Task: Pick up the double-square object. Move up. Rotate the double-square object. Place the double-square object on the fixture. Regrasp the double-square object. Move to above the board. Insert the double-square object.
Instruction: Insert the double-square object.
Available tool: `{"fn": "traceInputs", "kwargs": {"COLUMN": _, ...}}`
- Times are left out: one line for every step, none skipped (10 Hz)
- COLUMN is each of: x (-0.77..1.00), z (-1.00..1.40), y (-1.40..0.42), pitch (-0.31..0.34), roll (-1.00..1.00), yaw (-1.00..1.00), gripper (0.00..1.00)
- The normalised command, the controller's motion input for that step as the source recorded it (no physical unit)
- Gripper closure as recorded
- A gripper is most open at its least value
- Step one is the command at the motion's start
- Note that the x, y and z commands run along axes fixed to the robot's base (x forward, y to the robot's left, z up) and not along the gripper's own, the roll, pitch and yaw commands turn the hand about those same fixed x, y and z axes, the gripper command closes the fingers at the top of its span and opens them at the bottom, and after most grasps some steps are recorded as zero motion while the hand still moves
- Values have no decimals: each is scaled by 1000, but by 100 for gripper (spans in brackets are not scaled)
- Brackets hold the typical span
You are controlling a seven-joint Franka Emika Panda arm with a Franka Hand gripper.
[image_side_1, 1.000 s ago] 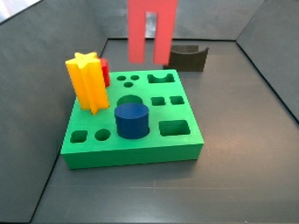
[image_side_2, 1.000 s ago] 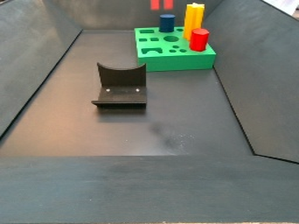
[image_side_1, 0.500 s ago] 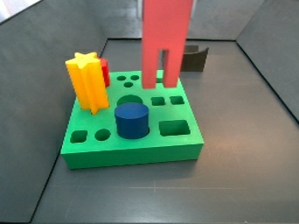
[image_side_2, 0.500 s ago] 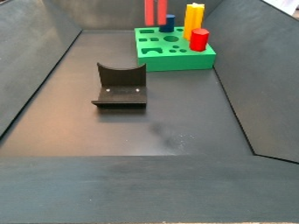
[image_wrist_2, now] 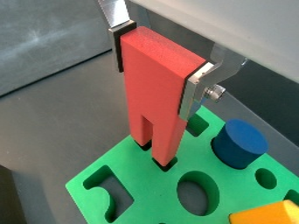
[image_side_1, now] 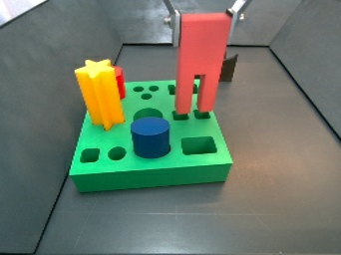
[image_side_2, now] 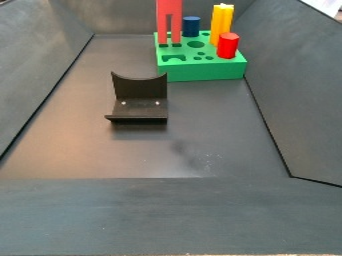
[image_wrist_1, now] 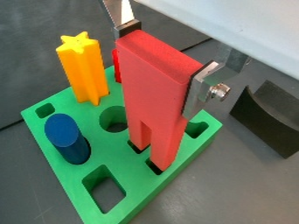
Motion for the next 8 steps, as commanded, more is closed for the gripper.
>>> {"fn": "traceInputs", "kwargs": {"x": -151, "z": -186, "y": 11, "pitch": -100, "roll": -61, "yaw": 0, "gripper": 100}}
{"fn": "traceInputs", "kwargs": {"x": -134, "z": -169, "y": 0, "pitch": -136, "roll": -121, "yaw": 0, "gripper": 100}}
{"fn": "traceInputs", "kwargs": {"x": 0, "z": -223, "y": 0, "pitch": -141, "roll": -131, "yaw": 0, "gripper": 100}}
{"fn": "traceInputs", "kwargs": {"x": 14, "z": -274, "y": 0, "pitch": -109, "roll": -94, "yaw": 0, "gripper": 100}}
{"fn": "traceInputs", "kwargs": {"x": 17, "z": -251, "y": 0, "pitch": -113, "roll": -124, "yaw": 0, "gripper": 100}}
{"fn": "traceInputs", "kwargs": {"x": 0, "z": -254, "y": 0, "pitch": -127, "roll": -140, "yaw": 0, "gripper": 100}}
{"fn": "traceInputs", "kwargs": {"x": 0, "z": -266, "y": 0, "pitch": -121, "roll": -90, "yaw": 0, "gripper": 100}}
{"fn": "traceInputs", "kwargs": {"x": 0, "z": -303, "y": 0, "pitch": -106, "roll": -39, "yaw": 0, "gripper": 100}}
